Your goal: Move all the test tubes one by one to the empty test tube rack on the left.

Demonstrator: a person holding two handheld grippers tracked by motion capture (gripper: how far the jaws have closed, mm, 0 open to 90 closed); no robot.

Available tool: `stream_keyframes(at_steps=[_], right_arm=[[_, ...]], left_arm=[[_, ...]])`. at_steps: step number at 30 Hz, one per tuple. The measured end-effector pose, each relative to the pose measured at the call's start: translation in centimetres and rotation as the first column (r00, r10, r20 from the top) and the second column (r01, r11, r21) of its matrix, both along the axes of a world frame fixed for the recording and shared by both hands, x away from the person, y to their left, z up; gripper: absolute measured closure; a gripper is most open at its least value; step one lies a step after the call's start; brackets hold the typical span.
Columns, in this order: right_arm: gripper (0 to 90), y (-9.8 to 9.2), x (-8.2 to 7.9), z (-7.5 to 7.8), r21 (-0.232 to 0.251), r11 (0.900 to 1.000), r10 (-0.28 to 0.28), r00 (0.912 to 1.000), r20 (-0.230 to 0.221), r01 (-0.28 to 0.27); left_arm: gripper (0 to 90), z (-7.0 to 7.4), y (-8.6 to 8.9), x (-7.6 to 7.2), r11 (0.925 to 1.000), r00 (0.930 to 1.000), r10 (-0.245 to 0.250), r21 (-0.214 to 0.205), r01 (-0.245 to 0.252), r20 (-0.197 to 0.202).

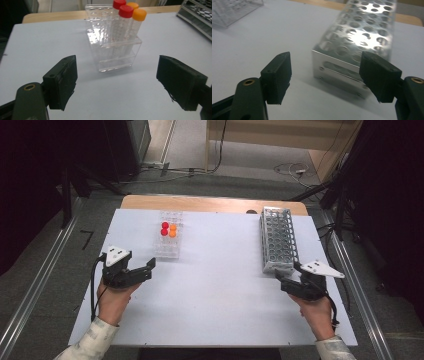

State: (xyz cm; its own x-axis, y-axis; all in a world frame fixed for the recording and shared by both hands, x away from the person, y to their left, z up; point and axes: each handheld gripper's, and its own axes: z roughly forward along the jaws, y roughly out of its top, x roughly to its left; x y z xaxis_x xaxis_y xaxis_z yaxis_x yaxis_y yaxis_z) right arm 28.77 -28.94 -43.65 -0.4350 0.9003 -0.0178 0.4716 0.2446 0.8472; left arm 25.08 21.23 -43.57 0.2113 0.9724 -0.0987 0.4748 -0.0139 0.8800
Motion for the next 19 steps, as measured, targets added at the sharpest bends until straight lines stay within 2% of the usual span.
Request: stream_keyframes(at_steps=[4,8,10,14,17,19], right_arm=[[24.6,-3.1,-0.7,-0.4,0.019,0.9970,-0.075,0.9972,-0.003,0.075],[24.6,-5.6,-1.2,-1.2,0.023,0.9892,-0.145,0.9893,-0.019,0.145],[24.6,-6.6,-1.3,-1.6,0.021,0.9835,-0.179,0.9835,-0.025,0.180],[24.5,-8.5,-1.4,-2.4,0.034,0.9665,-0.253,0.9663,-0.050,0.254],[24.3,-9.5,-1.4,-3.3,0.027,0.9572,-0.285,0.9550,-0.081,0.288],[23.8,-9.8,-1.4,-3.5,0.019,0.9545,-0.295,0.9512,-0.092,0.297]], left_arm=[[16.2,-0.5,1.1,-1.5,0.9995,0.9995,0.030,0.008,-0.030,0.005],[15.1,-1.3,2.2,-2.8,0.9981,0.9982,0.060,0.013,-0.060,-0.008],[14.7,-1.8,2.6,-3.3,0.9974,0.9975,0.069,0.021,-0.069,-0.017],[13.6,-3.2,3.6,-4.1,0.9954,0.9946,0.093,0.026,-0.092,-0.045],[13.0,-3.8,3.8,-4.3,0.9947,0.9934,0.100,0.029,-0.098,-0.056],[12.4,-4.2,3.8,-4.2,0.9946,0.9927,0.100,0.036,-0.097,-0.068]])
